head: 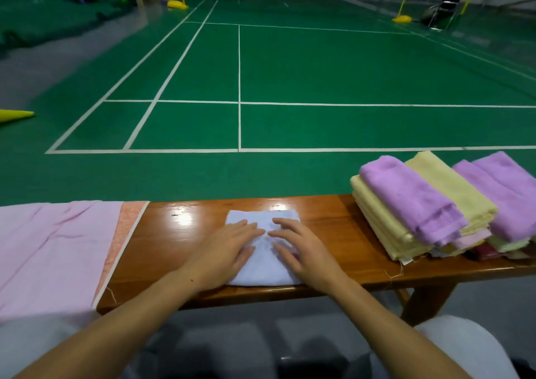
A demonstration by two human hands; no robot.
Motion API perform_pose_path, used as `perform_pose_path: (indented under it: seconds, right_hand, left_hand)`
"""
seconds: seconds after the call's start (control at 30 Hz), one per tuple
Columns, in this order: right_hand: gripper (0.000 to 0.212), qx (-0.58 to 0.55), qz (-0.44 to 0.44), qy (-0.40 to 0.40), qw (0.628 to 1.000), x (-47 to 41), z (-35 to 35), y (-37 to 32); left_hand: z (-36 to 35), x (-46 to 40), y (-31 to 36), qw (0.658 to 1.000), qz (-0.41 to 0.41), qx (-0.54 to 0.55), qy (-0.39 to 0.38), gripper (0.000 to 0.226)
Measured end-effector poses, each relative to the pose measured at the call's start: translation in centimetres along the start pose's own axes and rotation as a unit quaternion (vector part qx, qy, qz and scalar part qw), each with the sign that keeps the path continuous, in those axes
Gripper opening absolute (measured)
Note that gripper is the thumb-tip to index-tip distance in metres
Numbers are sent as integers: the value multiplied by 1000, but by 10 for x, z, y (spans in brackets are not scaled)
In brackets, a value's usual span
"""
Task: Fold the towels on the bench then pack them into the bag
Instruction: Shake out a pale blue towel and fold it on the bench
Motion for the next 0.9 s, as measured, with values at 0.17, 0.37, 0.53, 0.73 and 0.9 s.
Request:
perform_pose_path:
  seconds: [0.17,0.37,0.53,0.73,0.9]
  right_hand:
    - [44,92,-5,-37,995,14,3,24]
    - [31,71,15,16,997,25,20,5]
    - [47,46,11,-48,998,36,13,-15]
    - [65,113,44,-75,990,38,8,-19]
    - [40,132,55,-19,990,35,13,-15]
  left_hand:
    - [-1,7,-24,995,6,-96,-39,71]
    - [21,19,2,995,-90,-27,30,31]
    - [18,34,11,992,-105,-71,-17,42]
    - [22,30,13,991,-91,-95,32,22]
    - [31,30,11,998,-36,10,51,23]
Point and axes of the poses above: each hand's wrist, its own x-axis away from the middle knuckle, its own z-axis out of the back of the hand, y = z × x, the point moved 3 cm from there along -x, towards the middle knuckle, and after that the axes turned 3 degrees about x, right-handed, at the moved point
